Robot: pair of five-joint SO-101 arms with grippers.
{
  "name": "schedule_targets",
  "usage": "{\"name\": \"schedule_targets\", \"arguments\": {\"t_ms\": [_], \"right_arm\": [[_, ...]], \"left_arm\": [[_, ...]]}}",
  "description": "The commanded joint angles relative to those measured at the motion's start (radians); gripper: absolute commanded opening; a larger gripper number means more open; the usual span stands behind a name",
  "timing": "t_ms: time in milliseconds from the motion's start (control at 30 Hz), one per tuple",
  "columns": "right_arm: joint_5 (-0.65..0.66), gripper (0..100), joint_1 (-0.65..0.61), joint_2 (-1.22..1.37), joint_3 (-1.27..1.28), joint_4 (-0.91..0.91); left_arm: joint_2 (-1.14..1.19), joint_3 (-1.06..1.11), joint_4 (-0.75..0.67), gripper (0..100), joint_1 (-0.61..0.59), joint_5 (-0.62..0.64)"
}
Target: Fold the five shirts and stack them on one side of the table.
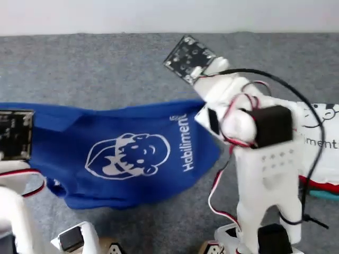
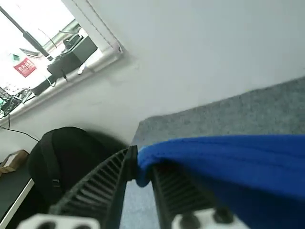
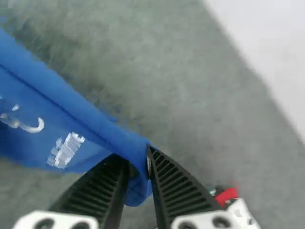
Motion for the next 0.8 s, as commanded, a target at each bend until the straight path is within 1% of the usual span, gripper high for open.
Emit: {"name": "schedule_targets", "arguments": {"t_ms": [0, 100, 200, 367, 467, 567, 700, 767], "right_arm": [[0.006, 1.0, -0.042, 0.012, 0.137, 0.024], [0.005, 1.0, -0.096, 0.048, 0.305, -0.033], [-0.002, 1.0, -0.139, 0.108, 0.446, -0.151], [0.002, 1.0, -0.174, 0.243, 0.582, -0.337], [0.005, 1.1, -0.168, 0.348, 0.571, -0.41], [0.002, 2.4, -0.148, 0.438, 0.494, -0.43], [0.002, 15.0, -0.119, 0.519, 0.377, -0.401], [0.002, 19.2, -0.111, 0.542, 0.316, -0.371]], "left_arm": [[0.0, 0.096, 0.005, 2, -0.008, -0.028], [0.0, 0.242, 0.0, 2, -0.008, -0.029], [0.003, 0.381, -0.002, 2, -0.006, -0.029], [-0.002, 0.595, -0.071, 2, -0.008, -0.069], [-0.002, 0.677, -0.121, 2, -0.008, -0.071], [-0.002, 0.723, -0.164, 2, -0.006, -0.071], [-0.002, 0.748, -0.201, 2, -0.005, -0.071], [0.0, 0.757, -0.21, 2, -0.003, -0.071]]}}
